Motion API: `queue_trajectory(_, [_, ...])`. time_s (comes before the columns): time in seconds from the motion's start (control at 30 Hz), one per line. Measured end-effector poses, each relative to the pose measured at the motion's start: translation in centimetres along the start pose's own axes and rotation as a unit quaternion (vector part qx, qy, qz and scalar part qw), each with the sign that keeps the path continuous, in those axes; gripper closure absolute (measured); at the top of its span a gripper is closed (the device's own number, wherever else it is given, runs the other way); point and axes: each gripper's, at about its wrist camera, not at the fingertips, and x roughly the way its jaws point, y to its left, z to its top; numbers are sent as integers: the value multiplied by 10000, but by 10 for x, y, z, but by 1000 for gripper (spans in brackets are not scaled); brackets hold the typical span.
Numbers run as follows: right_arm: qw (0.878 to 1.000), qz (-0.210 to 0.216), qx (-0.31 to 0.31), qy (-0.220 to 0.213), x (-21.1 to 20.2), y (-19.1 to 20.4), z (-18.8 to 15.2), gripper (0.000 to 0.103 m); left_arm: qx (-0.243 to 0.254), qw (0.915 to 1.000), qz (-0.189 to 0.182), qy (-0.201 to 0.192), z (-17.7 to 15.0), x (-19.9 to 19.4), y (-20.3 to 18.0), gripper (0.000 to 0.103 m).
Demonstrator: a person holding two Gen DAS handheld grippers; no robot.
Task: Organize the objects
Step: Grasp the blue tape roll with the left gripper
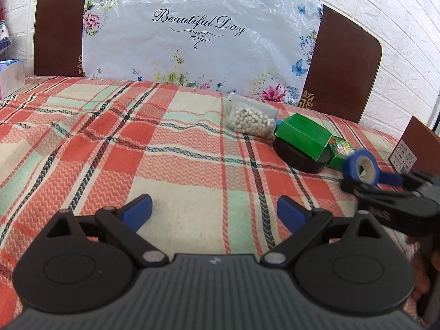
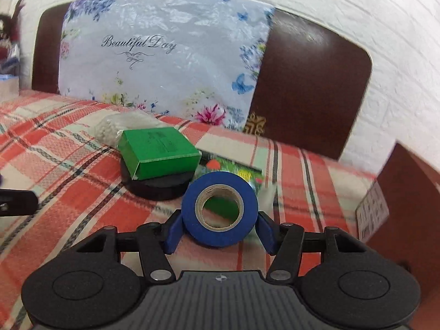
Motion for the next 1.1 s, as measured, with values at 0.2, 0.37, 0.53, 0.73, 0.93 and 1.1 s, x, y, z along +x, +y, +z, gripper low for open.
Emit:
queue_trajectory(0.2, [9980, 392, 411, 284, -65, -25, -44, 50, 105, 9999, 50, 43, 0, 0, -3, 4])
queue_trajectory(0.37, [9978, 270, 500, 349, -126, -40, -83, 50, 484, 9983, 216, 246, 2, 3, -14, 4])
queue_trajectory(0.53, [9985, 100, 397, 354, -153, -47, -99, 36, 626, 9959, -17, 650, 8, -1, -36, 6])
queue_trajectory(0.73, [9977, 134, 560, 344, -166, -54, -111, 35, 853, 9839, -1331, 834, 17, -32, -108, 14])
queue_trajectory(0.93, [9978, 138, 549, 331, -168, -57, -113, 35, 1859, 9520, -2062, 1292, 3, -47, -197, 32])
queue_trajectory(1.1, [9982, 267, 456, 299, -162, -57, -111, 37, 2144, 9303, -2183, 2022, -26, -41, -213, 60])
